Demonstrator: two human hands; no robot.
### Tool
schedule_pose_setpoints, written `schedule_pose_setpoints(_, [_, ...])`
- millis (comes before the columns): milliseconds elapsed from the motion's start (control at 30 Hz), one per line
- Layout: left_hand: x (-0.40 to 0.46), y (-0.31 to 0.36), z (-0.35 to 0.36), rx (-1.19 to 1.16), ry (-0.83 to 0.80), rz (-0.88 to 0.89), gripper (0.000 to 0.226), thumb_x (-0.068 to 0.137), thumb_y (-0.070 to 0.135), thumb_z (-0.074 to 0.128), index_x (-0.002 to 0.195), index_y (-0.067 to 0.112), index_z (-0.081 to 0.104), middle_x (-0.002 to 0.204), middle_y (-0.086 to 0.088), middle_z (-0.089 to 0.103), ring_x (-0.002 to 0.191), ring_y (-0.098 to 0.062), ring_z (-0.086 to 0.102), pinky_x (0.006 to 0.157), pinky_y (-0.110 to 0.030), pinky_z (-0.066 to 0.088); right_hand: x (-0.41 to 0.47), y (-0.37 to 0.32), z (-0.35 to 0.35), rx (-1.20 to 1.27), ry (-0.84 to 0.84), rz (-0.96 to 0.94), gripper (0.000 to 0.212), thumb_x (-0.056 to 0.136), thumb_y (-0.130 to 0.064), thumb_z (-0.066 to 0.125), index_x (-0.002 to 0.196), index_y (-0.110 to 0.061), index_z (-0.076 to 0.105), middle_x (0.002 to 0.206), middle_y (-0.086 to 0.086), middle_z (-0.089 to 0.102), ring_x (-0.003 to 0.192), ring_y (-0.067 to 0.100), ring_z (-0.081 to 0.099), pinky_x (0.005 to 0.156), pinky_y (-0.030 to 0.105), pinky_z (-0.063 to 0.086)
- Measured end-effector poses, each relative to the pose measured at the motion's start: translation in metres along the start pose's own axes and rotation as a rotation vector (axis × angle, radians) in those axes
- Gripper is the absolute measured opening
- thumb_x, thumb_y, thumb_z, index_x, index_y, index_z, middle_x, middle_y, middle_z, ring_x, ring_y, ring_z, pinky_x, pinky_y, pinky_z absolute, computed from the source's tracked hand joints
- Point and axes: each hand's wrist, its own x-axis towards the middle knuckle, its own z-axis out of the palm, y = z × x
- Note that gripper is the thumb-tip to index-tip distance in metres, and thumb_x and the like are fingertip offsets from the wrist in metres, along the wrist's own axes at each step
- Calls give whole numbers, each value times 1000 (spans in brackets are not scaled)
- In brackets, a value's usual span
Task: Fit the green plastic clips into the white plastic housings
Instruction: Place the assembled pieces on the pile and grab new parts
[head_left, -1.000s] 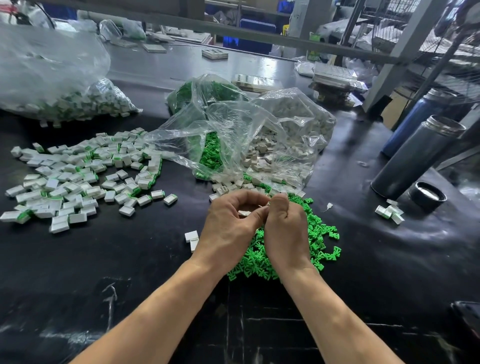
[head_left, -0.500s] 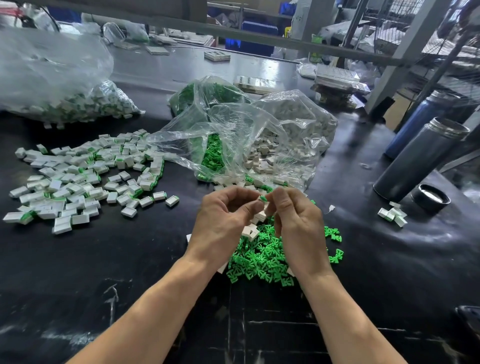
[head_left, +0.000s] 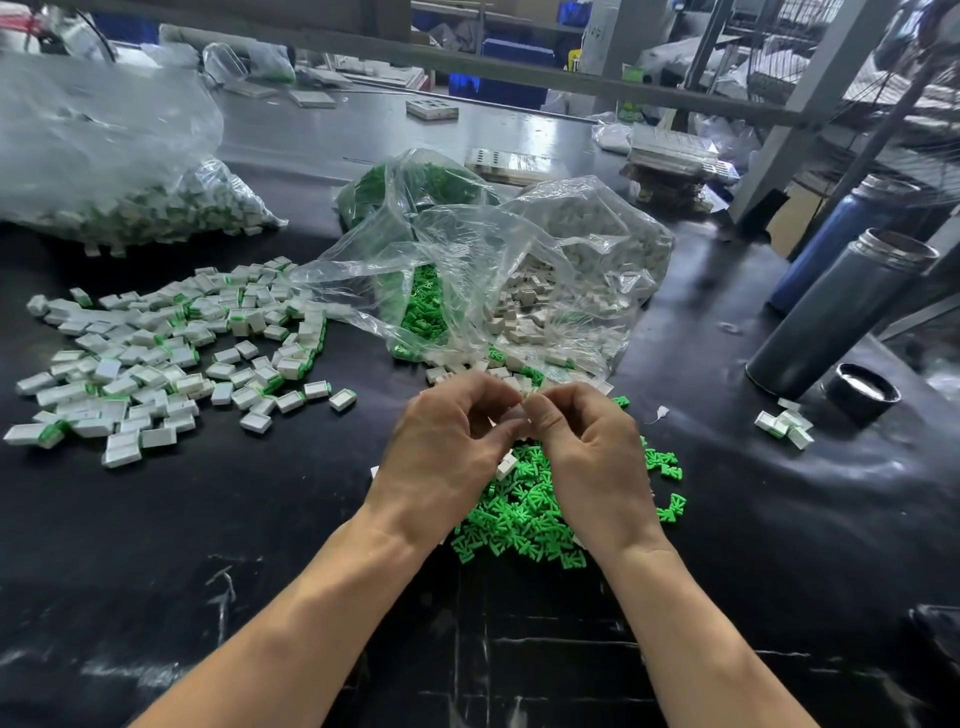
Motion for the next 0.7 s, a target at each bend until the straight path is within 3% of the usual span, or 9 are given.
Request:
schedule_pose_setpoints(167, [0,1,-7,156,49,24,17,86,30,81,99,34,72,87,19,69,77,2,66,68,-13,54,2,2,-2,-12,45,39,18,101,-31,66,86,-23,70,62,-22,64,54,-2,55,54,11,40])
schedule_pose_setpoints(267, [4,-5,-21,350,58,-72,11,89,35,76,97,34,69,96,19,61,85,0,62,81,-24,55,3,5,-8,-87,81,69,19,101,-34,65,85,-26,69,70,-22,67,62,-2,59,58,10,42])
schedule_pose_setpoints(367, [12,-17,-40,545,102,-202,7,93,38,72,97,32,71,103,11,65,95,-13,64,86,-35,54,3,6,-13,-160,100,99,18,100,-35,66,83,-30,68,78,-23,70,73,-3,64,60,8,44])
schedule_pose_setpoints(433, [18,-25,-50,664,139,-263,12,94,35,69,102,29,74,109,4,69,100,-19,65,88,-35,53,3,7,-15,-225,95,108,19,99,-37,68,81,-30,68,73,-16,70,72,1,64,58,11,44])
schedule_pose_setpoints(567, [24,-35,-62,744,193,-328,15,95,33,67,104,25,76,111,-3,71,102,-26,65,87,-38,52,5,7,-18,-364,52,145,18,98,-38,68,85,-25,71,75,-9,69,75,14,66,72,37,56])
schedule_pose_setpoints(700, [26,-37,-67,771,236,-355,18,94,30,67,107,20,75,114,-9,70,104,-33,65,87,-41,51,5,6,-22,-470,18,168,15,96,-40,70,90,-28,75,79,-14,69,82,14,66,79,39,57])
